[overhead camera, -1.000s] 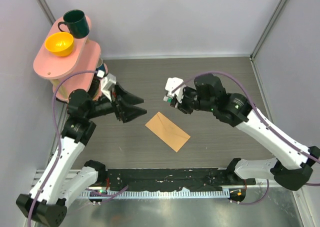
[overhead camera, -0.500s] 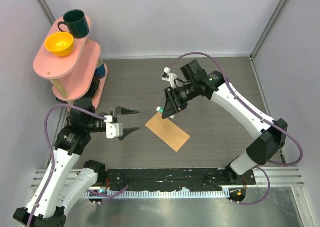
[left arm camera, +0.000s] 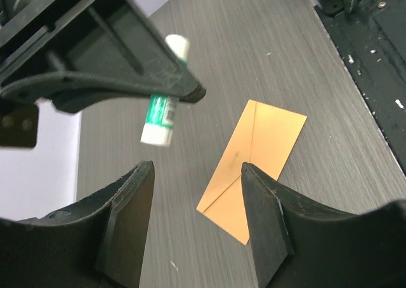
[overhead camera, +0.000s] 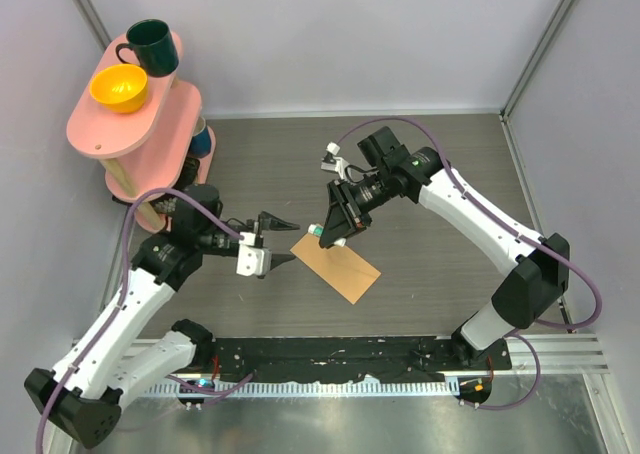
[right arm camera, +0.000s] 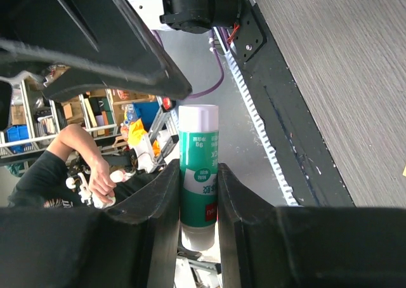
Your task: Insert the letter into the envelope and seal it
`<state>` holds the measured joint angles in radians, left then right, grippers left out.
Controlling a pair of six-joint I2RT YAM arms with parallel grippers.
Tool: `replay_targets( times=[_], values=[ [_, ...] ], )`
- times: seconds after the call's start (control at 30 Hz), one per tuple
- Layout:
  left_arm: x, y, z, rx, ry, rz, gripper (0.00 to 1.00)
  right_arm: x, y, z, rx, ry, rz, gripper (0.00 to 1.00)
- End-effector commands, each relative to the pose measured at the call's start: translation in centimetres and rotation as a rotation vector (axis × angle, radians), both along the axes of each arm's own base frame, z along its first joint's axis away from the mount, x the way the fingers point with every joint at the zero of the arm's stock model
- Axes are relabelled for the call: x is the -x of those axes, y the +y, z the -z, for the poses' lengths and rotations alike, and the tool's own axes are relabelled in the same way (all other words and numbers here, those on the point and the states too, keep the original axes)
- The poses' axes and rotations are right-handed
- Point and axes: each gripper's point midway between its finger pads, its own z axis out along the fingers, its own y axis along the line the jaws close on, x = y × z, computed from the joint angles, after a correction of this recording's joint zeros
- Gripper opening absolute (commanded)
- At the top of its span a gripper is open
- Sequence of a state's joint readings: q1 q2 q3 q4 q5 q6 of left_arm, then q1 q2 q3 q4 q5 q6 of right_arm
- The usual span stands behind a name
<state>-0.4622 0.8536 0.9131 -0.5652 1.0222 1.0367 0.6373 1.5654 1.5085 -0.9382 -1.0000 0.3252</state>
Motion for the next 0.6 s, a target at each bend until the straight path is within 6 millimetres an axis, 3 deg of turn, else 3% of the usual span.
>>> replay_targets(
  times=[0.0, 0.17, 0.43, 0.57],
  values=[
    [-0.4, -2.0, -2.4, 0.024, -0.118, 0.024, 0.59, 0.2, 0.3, -1.2, -0.056, 0.011, -0.020, 0.01],
    [-0.7, -3.1, -2.2, 0.025, -0.088, 0.013, 0.57, 0.8, 0.1, -1.5, -0.062, -0.002, -0.039, 0.01],
    [-2.6, -3.1, -2.8, 0.025, -0.092, -0.076, 0.56, 1.9, -0.4, -0.4, -0.042, 0.009, -0.051, 0.01],
    [-2.0, -3.6, -2.8, 0.031, -0.097, -0.027, 0.55, 2.0, -0.2, -0.8, -0.059, 0.010, -0.065, 0.01]
  ],
)
